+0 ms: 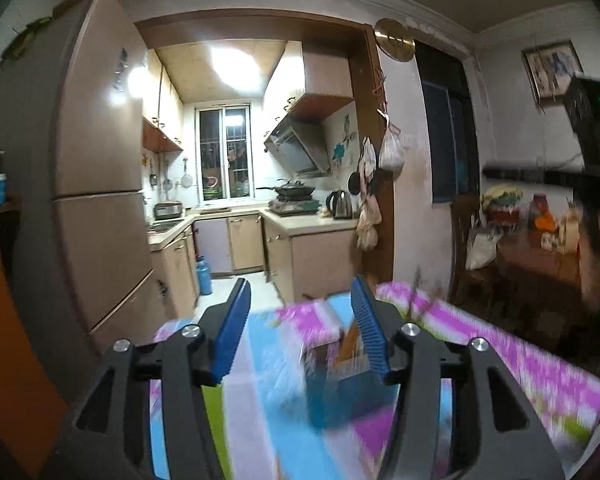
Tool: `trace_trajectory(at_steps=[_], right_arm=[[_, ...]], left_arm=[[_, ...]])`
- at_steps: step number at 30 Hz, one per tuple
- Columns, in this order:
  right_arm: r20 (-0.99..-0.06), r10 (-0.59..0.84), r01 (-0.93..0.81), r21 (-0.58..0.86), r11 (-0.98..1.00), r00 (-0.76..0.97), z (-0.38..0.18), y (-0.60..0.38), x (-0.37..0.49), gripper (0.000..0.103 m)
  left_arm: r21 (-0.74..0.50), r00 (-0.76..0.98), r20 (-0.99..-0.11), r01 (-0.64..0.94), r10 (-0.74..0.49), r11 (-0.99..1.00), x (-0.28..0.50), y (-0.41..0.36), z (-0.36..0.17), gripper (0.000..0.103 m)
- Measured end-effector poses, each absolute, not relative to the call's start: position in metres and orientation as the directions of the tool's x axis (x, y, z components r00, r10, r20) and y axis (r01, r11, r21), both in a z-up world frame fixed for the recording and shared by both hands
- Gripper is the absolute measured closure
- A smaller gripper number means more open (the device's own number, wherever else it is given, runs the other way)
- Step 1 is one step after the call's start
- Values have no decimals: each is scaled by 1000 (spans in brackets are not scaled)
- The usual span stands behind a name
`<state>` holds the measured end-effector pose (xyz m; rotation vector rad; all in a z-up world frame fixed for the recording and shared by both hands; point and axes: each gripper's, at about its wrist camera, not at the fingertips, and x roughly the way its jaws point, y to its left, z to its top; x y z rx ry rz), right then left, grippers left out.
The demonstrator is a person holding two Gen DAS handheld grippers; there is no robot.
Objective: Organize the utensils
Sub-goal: 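Move both open grippers back down to the remaining chopsticks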
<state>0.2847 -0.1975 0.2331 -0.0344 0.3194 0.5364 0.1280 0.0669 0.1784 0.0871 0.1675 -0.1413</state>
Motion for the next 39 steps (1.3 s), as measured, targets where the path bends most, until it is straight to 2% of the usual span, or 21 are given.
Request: trace_trajectory(at_steps=[1, 2, 6, 9, 15, 19, 22, 24, 29, 36, 39], right_arm=[[-287, 493, -504, 38, 863, 821, 229, -203, 265, 79], [-271, 485, -499, 19, 867, 832, 222, -208, 242, 76], [-275, 471, -484, 22, 875, 838, 174, -222, 170, 73], [-336, 447, -461, 42, 886, 829, 120, -222, 126, 73], [-486, 392, -397, 99, 913, 781, 21, -209, 62, 73], [-542, 372, -376, 109, 920, 753, -10, -195, 47, 73], [-555, 372, -375, 114, 920, 744, -18, -187, 43, 73], [-560, 377, -379, 118, 918, 738, -20, -184, 43, 73], [-555, 368, -367, 119, 923, 746, -23, -183, 45, 73], [-554, 353, -356, 107, 928, 754, -25, -183, 46, 73], [-554, 335, -348, 87, 934, 762, -27, -182, 46, 73]], left_arm=[[73, 975, -181, 142, -127, 987, 108, 72, 165, 49], [66, 974, -193, 136, -121, 989, 91, 77, 153, 48], [39, 958, -277, 83, -69, 996, 39, 93, 96, 48], [9, 935, -352, 54, -48, 998, 10, 101, 53, 48], [-11, 910, -405, 91, -88, 996, -12, 94, 9, 48], [6, 892, -438, 127, -111, 992, -11, 84, -9, 48], [20, 886, -451, 134, -110, 991, -14, 83, -21, 55], [23, 883, -457, 128, -103, 992, -13, 84, -27, 56], [13, 874, -473, 133, -111, 991, -11, 83, -39, 71], [11, 883, -454, 137, -118, 990, -8, 78, -45, 81], [8, 886, -448, 137, -119, 990, -7, 77, -46, 91]])
